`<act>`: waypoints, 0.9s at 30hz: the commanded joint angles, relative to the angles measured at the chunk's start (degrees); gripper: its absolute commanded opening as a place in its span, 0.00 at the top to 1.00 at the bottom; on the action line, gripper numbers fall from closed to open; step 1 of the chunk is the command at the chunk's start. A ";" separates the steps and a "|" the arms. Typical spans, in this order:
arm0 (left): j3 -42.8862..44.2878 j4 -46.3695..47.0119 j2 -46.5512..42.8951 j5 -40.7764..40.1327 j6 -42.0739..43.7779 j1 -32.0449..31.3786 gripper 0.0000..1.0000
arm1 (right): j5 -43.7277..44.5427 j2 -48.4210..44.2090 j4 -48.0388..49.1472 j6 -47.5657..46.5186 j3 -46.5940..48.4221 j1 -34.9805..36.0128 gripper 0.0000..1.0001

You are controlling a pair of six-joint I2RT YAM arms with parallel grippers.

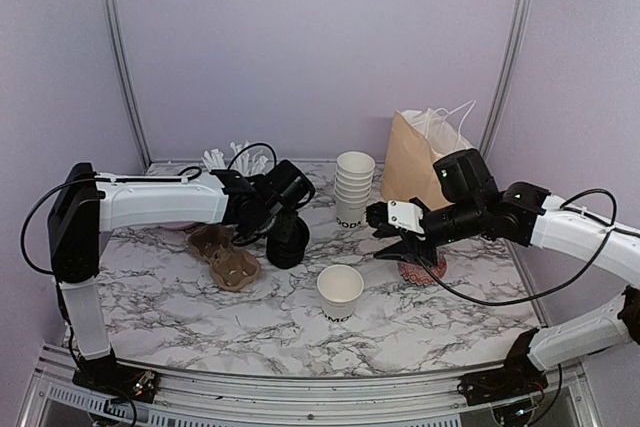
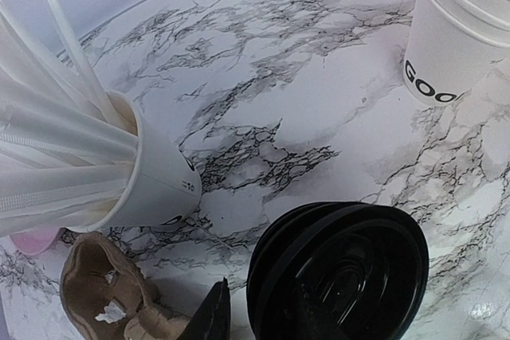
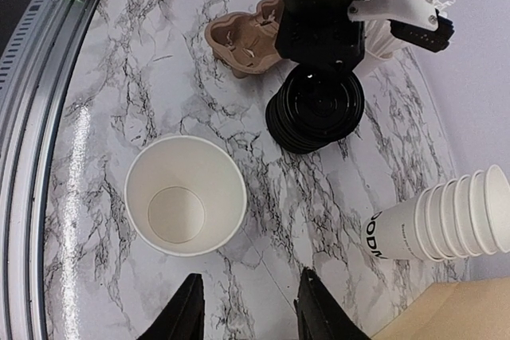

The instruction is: Pack the takeout coffee

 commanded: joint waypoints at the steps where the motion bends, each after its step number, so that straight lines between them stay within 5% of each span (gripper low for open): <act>1: 2.05 -2.16 1.47 -0.28 0.26 0.53 0.74 | 0.48 -1.21 1.43 1.15 -0.14 -0.48 0.61; 8: 2.59 -2.81 2.20 -0.16 0.29 0.81 0.70 | 0.49 -1.30 1.48 1.15 -0.21 -0.49 0.61; 19: 2.99 -3.17 1.23 0.19 0.59 1.08 0.89 | 0.62 -1.25 1.53 1.15 -0.20 -0.60 0.61; 27: 2.17 -3.22 -7.11 1.27 1.21 0.55 0.93 | -0.55 -0.75 0.11 2.23 2.87 -1.46 0.62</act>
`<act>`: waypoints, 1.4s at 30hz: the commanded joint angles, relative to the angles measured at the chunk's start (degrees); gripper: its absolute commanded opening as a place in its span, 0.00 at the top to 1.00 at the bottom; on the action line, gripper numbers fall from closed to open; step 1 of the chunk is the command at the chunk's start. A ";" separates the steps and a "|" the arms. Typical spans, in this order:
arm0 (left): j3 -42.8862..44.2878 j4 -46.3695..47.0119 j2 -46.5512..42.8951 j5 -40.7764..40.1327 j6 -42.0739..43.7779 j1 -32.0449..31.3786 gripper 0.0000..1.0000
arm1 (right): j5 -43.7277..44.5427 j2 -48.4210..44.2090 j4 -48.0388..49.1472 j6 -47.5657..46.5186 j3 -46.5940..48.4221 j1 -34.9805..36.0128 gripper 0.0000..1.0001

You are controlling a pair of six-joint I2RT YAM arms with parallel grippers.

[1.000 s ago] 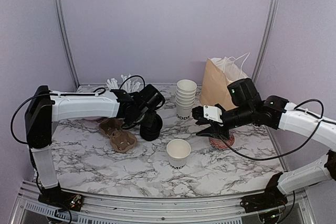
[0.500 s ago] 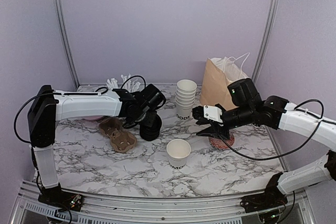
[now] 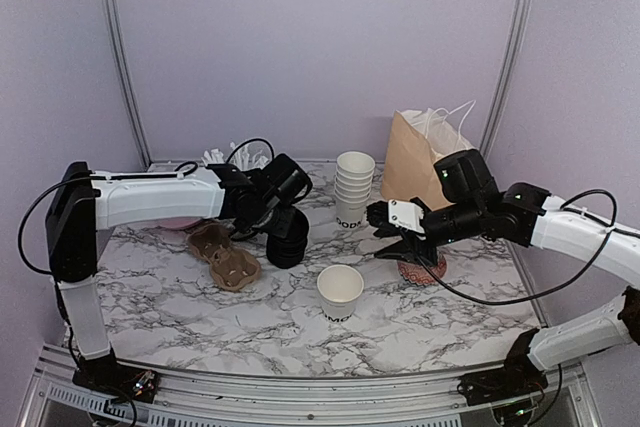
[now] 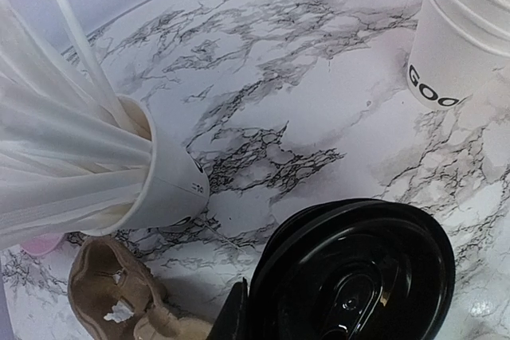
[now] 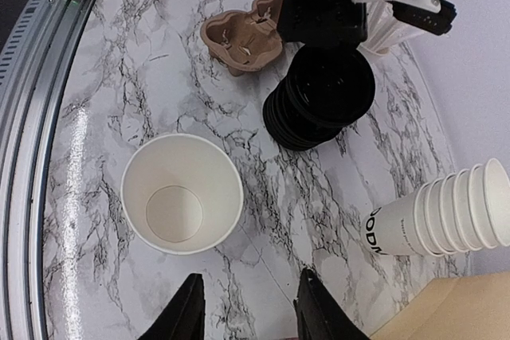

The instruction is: Pack the takeout coffee

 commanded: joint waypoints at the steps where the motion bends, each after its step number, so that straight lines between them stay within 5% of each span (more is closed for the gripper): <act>1: 0.52 -1.25 -8.19 1.21 0.79 -0.33 0.93 | -1.83 -0.38 -0.43 2.19 4.06 -1.85 0.62; 6: -4.79 7.19 -16.86 12.88 2.33 -0.35 0.92 | -8.64 1.24 0.29 9.61 10.19 -7.42 0.58; 12: -22.01 35.92 -27.91 28.51 3.77 -0.33 0.92 | -21.40 4.25 7.17 29.04 17.02 -15.93 0.19; 17: -31.08 51.69 -32.23 37.61 4.89 -0.61 0.87 | -39.53 8.65 16.57 47.21 15.47 -17.32 0.07; 20: -32.36 54.52 -32.11 37.67 5.03 -1.32 0.89 | -45.03 10.21 26.50 56.74 11.27 -17.06 0.05; 26: -33.53 54.63 -32.75 36.93 4.08 -1.38 0.90 | -40.88 9.40 18.46 45.97 10.70 -16.97 0.07; 33: -33.61 59.56 -31.66 41.84 5.70 -1.38 0.89 | -50.19 7.85 37.31 62.90 3.55 -15.35 0.03; 42: -31.82 67.92 -25.96 47.04 3.65 -1.94 0.89 | -51.65 12.49 40.61 69.25 6.99 -10.79 0.01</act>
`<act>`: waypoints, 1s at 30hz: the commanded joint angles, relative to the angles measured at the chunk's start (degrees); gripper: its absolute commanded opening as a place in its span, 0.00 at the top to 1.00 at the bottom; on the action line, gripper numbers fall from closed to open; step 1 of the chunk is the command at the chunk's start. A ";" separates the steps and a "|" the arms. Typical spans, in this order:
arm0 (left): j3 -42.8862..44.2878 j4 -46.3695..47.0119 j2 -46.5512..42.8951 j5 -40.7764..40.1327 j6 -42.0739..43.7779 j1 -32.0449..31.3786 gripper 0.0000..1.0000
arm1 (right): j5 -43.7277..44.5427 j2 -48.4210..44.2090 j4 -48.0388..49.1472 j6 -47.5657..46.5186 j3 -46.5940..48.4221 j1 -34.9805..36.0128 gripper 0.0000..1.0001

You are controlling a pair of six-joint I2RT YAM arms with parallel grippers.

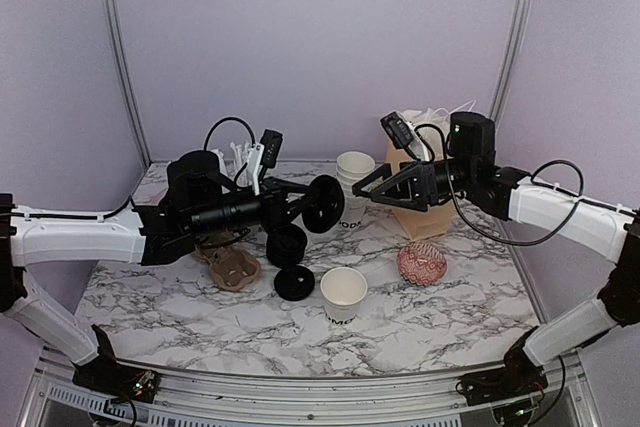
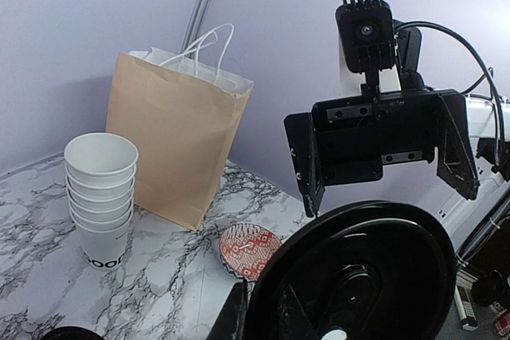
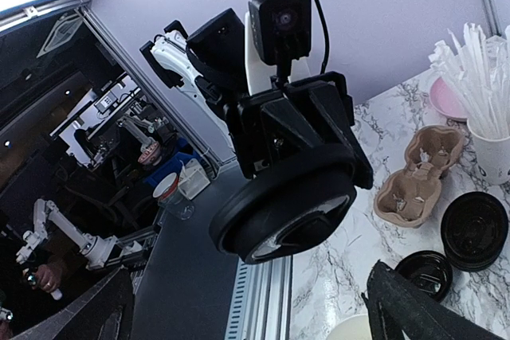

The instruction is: Pack the takeout coffee

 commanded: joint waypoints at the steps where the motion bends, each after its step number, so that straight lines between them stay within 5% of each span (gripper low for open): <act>1: 1.62 7.06 2.13 3.35 -0.97 -0.70 0.89 | -2.59 3.16 5.62 6.20 3.23 1.67 0.01; 10: 1.78 11.73 3.69 4.78 -2.62 -1.59 0.89 | -3.42 6.49 16.95 16.17 1.59 3.03 0.19; 25: 1.96 16.81 5.61 4.05 -3.43 -2.04 0.89 | -5.56 7.50 21.62 20.93 0.46 4.64 0.11; 30: 1.36 18.93 5.45 3.35 -3.72 -2.04 0.89 | -5.76 7.70 22.94 22.17 -0.31 4.70 0.20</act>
